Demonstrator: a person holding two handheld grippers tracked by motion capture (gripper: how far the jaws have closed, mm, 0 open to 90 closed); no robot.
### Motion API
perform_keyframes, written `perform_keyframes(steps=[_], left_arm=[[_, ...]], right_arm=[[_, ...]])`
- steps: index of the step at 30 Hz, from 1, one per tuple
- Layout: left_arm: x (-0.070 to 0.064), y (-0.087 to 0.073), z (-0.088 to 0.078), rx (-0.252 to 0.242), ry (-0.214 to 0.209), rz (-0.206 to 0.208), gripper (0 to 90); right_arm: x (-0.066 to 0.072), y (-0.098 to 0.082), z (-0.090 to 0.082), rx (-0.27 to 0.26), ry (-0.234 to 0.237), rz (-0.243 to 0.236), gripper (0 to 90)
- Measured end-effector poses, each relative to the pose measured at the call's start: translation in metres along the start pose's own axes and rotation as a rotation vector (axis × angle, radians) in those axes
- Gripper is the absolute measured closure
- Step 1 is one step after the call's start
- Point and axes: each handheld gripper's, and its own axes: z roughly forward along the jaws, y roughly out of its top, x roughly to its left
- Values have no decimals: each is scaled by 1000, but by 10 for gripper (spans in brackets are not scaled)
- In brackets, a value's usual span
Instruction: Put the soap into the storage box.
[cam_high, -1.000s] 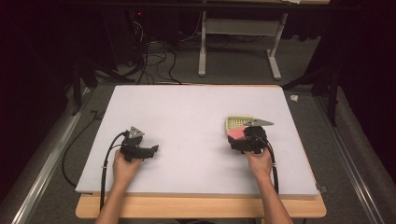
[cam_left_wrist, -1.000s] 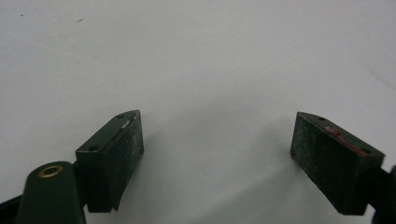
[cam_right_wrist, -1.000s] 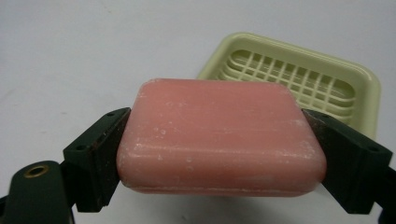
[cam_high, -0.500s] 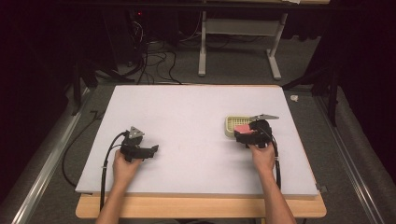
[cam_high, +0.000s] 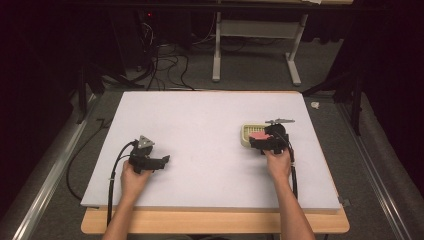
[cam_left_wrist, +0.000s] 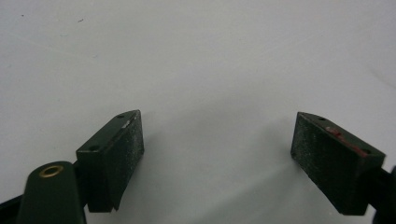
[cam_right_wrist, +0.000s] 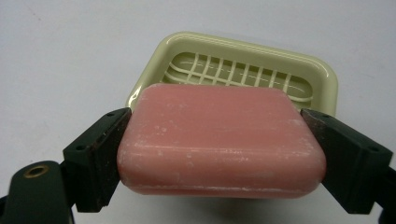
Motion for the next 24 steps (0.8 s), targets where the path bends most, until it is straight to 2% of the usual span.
perform_keyframes(steps=[4, 11, 24], left_arm=[[0, 0, 0, 1, 1, 1, 175], [0, 0, 0, 1, 1, 1, 175], [0, 0, 0, 0, 0, -1, 176]], right_arm=[[-3, 0, 4, -2, 18, 31, 137], [-5, 1, 7, -13, 7, 43, 135], [-7, 2, 8, -39, -19, 38, 132]])
